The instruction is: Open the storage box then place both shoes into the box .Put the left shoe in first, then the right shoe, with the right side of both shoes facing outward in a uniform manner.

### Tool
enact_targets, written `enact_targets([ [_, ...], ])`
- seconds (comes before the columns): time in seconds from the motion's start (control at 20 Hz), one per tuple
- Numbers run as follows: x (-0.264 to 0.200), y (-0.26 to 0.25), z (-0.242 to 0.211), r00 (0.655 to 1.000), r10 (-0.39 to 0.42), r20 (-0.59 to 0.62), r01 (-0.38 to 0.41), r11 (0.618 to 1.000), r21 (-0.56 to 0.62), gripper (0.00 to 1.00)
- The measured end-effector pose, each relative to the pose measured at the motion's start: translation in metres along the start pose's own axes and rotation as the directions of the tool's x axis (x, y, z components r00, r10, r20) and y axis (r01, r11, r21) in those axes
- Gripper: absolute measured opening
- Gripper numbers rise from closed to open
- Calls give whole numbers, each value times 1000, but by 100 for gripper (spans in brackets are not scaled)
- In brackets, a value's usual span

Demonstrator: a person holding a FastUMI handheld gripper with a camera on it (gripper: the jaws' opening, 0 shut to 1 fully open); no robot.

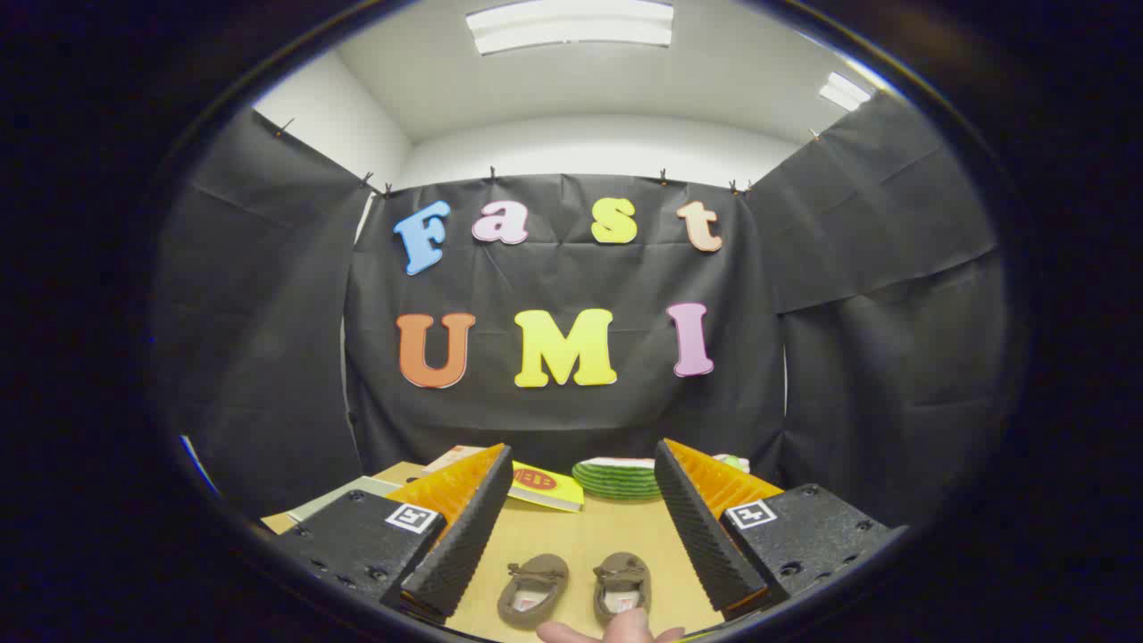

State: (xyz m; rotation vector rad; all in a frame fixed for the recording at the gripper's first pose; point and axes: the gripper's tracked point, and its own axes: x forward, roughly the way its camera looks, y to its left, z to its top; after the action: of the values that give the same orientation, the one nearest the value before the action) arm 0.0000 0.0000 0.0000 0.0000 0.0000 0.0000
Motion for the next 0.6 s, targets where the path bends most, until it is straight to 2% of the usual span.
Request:
enact_targets([
  [0.1, 0, 3, 1, 1000, -9, 2, 9, 1000, -7, 100],
  [0.6, 4, 30, -10, 996, 63, -60, -61, 998, 34, 100],
])
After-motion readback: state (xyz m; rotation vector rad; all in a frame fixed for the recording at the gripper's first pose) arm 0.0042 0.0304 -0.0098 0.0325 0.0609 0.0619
